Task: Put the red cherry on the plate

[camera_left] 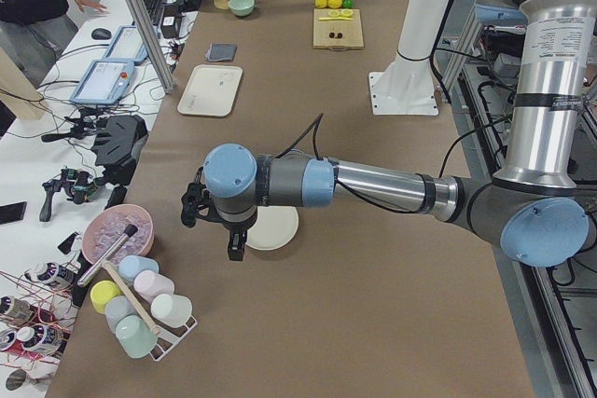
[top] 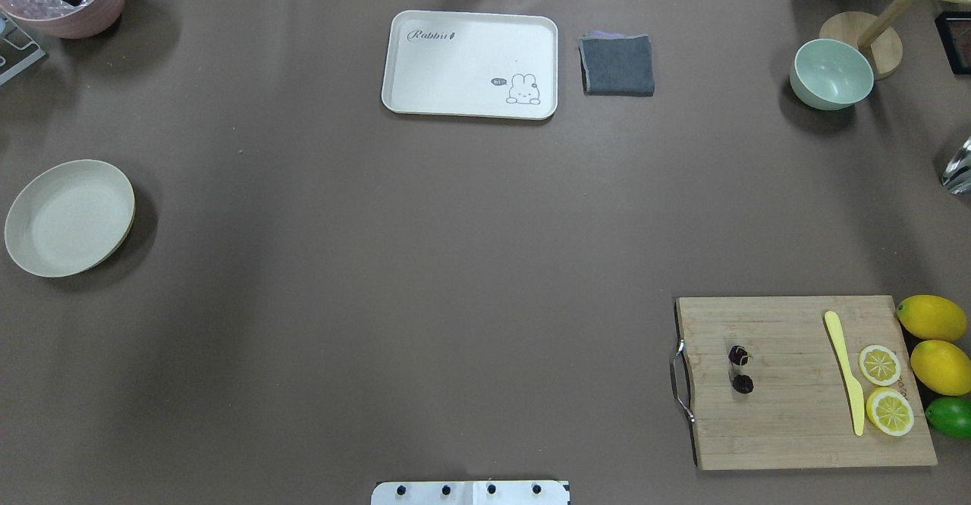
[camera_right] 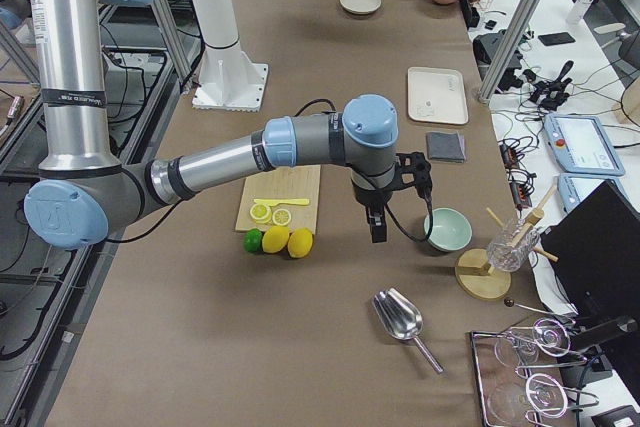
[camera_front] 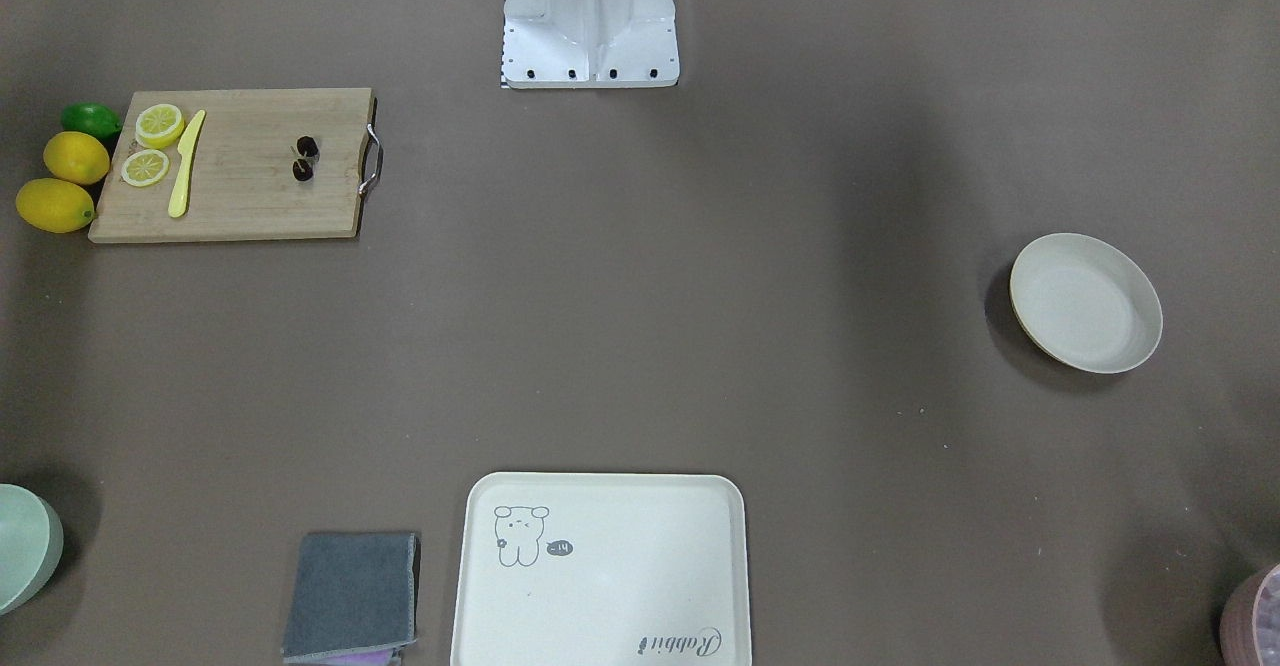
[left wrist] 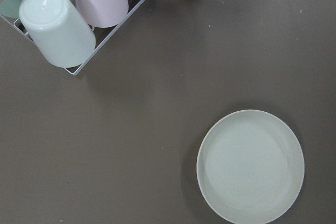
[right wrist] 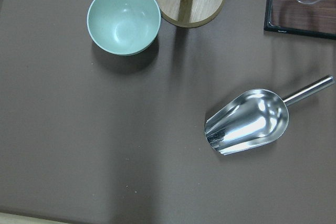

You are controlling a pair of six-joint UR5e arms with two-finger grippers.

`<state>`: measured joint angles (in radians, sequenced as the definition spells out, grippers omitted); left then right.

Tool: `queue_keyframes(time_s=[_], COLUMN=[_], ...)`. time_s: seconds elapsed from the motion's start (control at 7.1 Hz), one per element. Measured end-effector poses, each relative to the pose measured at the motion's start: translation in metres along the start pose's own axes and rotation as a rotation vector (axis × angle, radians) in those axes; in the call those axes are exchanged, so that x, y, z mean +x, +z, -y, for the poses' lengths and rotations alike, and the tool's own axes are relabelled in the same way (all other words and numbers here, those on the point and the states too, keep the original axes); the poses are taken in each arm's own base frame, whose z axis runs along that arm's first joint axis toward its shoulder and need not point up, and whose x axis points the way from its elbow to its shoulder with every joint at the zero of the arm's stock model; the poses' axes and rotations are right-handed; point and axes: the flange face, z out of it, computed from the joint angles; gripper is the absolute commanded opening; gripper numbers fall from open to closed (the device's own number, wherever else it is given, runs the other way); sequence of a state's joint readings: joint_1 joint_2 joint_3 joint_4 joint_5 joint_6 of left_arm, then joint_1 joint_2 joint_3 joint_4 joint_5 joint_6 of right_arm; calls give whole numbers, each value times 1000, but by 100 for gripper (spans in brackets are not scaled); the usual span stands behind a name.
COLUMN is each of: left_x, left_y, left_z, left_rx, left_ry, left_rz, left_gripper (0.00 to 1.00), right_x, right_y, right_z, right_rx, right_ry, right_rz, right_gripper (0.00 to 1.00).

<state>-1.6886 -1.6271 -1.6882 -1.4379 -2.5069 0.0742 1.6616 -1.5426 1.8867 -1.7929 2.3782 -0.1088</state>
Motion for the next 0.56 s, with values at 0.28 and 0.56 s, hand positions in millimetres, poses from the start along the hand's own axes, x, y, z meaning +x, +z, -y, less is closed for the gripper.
queue_keyframes(time_s=[0.28,0.56], left_x=[-2,-12], left_y=[-2,4], left_z=[-3,-6], left_rx=[6,-9], left_ry=[2,-28], left_rz=[5,13], left_gripper=[98,98], right_x=[3,5], right_y=[-2,-1], right_z=[0,0], right_rx=[2,0], right_ry=[5,12], right_rz=[-6,-7], right_gripper=[100,100])
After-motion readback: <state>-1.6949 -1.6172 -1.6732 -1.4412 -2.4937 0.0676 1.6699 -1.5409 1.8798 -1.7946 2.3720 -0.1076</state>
